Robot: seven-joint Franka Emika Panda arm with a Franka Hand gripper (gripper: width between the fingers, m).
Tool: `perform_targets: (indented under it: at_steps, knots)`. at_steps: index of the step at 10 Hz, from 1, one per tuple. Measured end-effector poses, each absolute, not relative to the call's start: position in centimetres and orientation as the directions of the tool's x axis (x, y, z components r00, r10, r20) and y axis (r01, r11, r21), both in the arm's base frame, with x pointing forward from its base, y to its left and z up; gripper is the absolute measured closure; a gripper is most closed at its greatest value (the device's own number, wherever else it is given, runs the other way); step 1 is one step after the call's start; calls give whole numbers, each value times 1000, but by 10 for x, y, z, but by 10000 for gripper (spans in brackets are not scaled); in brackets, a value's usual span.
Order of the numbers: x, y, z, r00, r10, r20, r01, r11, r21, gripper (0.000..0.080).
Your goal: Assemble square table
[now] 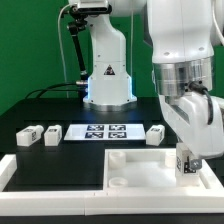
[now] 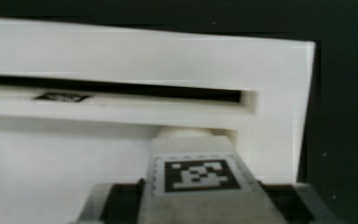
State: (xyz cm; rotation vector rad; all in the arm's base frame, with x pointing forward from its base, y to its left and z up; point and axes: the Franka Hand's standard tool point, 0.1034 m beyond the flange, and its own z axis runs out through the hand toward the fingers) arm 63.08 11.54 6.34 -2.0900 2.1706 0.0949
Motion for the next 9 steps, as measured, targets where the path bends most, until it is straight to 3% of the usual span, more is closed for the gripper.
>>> perform_targets:
  at_steps: [1, 4, 7, 8, 9]
  knots:
    - [630, 117, 63, -177, -972, -155, -982, 186, -45, 509]
    - [631, 121, 64, -424, -891, -162, -902, 432, -13, 509]
    - [631, 120, 64, -433, -887, -158, -897, 441, -19, 509]
    - [631, 120, 63, -416, -896, -157, -905, 424, -21, 432]
    - [631, 120, 63, -416, -896, -156, -905, 424, -21, 298]
